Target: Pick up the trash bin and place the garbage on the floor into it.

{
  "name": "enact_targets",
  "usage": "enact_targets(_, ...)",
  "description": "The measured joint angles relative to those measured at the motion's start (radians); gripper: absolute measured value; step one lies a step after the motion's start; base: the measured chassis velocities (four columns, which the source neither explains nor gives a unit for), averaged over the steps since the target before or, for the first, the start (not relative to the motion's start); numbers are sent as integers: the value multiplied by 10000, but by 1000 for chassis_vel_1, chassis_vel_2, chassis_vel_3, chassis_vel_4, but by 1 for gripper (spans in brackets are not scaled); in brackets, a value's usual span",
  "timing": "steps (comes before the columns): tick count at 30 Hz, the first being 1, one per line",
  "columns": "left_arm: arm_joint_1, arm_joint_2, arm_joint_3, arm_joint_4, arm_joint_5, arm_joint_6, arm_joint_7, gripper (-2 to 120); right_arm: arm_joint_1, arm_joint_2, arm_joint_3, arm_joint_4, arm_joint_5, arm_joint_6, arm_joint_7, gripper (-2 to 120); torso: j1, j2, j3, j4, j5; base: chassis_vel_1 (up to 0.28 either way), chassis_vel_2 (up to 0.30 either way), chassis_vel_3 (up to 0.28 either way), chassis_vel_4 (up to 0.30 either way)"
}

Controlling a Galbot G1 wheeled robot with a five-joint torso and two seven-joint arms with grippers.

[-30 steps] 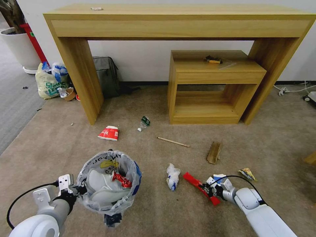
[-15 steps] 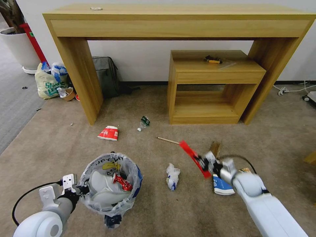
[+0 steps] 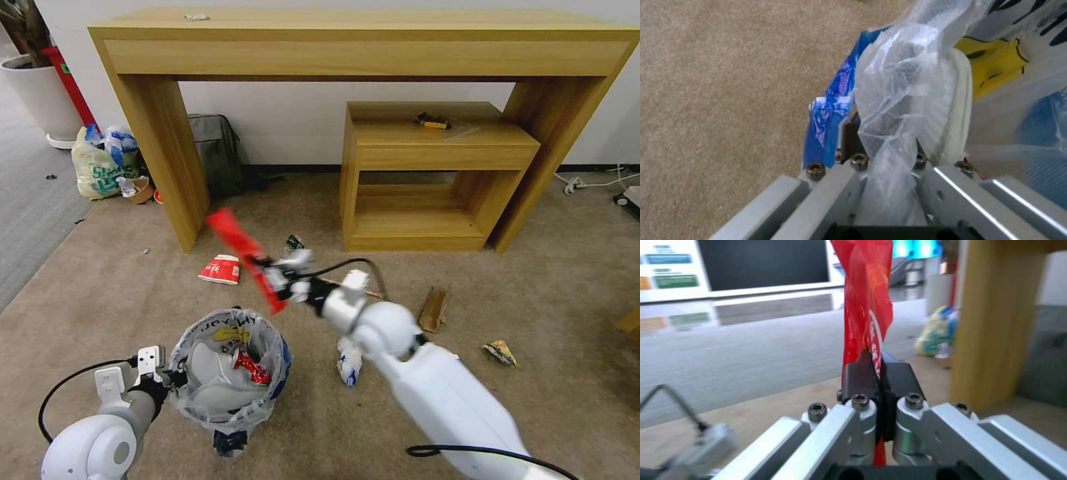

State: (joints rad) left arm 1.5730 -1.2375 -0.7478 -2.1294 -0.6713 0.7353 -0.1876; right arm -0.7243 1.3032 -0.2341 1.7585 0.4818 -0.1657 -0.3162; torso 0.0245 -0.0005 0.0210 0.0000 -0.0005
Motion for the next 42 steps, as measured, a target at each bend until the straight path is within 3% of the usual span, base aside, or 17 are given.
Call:
enact_targets(18,48,-100,36,-228,-36,0,-25,0,-589,554,-1064,-1569,-1371,433,17,2,0,0,-1,-4,3,0,0,0,0)
enact_targets(20,56,-113,39,-263,-26,0,-29,0,-725,559,-1088,-1598,-1575,435,181,13,0,1,-1,-4,3,0,0,0,0)
enact_targets(24,81,-115,36,-324,-23,0,-31,0,-848,537,-1080,-1591,-1695,472,294,21,0,0,-1,-4,4,0,0,0,0)
enact_targets(27,122,-114,-6,-376,-20,0,-36,0,-973,498,-1038,-1460,-1721,497,441,37,0,0,-1,-3,4,0,0,0,0)
enact_targets(31,136,-117,-28,-394,-19,0,-43,0,-1000,483,-963,-1361,-1727,503,513,45,0,1,-1,-2,4,0,0,0,0)
enact_targets(34,139,-174,-134,-384,-21,0,-47,0,-1153,466,-325,-912,-1603,348,1059,63,0,0,-1,-1,5,0,0,0,0)
enact_targets(42,188,-275,-366,-266,-23,0,15,0,-1669,-39,1246,-460,-1340,-207,2684,88,0,0,-1,-3,6,0,0,0,0)
